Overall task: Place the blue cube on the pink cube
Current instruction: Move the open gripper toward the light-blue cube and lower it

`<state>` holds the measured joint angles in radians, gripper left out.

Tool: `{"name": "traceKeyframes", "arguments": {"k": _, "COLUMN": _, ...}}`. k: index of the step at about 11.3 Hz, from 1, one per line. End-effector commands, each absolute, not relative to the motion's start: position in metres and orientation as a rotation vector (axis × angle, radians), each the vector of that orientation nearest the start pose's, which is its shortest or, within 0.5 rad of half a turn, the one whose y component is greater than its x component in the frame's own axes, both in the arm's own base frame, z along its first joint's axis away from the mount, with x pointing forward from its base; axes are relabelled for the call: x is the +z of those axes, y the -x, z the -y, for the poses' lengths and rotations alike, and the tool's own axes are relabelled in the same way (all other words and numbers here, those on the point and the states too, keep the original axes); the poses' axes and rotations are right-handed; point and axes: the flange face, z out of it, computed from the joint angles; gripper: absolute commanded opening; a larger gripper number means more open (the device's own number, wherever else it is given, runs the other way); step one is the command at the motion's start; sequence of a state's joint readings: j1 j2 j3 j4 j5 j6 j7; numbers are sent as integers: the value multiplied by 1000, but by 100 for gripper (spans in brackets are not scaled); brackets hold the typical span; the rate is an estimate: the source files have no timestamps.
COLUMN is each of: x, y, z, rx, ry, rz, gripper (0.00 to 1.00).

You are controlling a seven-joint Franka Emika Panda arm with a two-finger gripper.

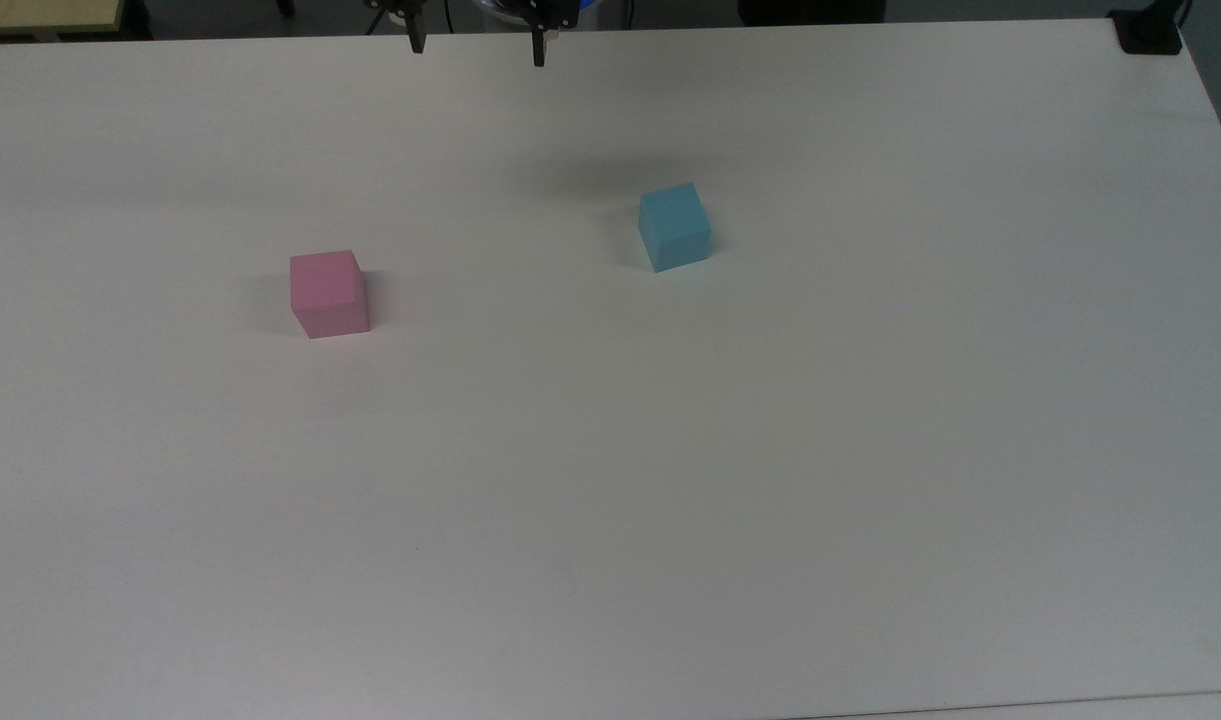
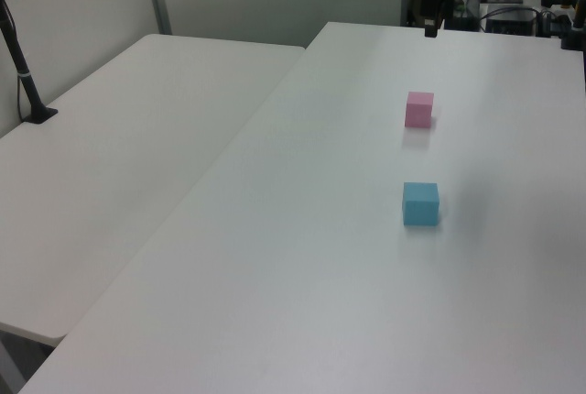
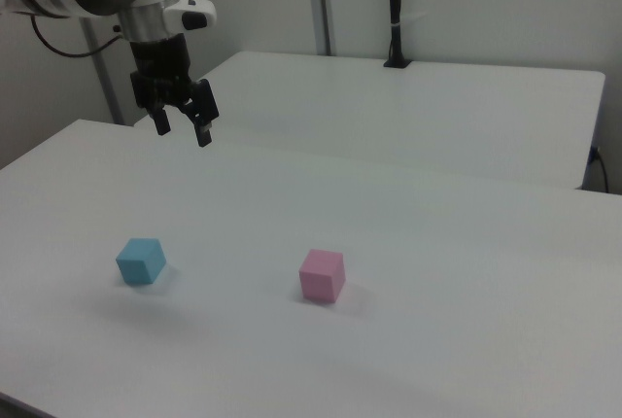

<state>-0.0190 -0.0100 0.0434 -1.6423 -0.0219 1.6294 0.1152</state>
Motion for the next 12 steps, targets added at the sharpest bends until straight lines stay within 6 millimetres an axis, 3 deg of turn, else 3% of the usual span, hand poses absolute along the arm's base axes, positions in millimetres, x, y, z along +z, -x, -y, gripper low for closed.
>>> {"name": "traceKeyframes", "arguments": {"k": 1, "x": 589, "y": -579, "z": -21, "rx": -26, "ry": 3154, "rz": -160, "gripper": 100}}
{"name": "traceKeyframes", "arguments": {"k": 12, "x": 598, "y": -567, "z": -34, "rx": 22, "ry": 3151, "rz": -130, "gripper": 100}}
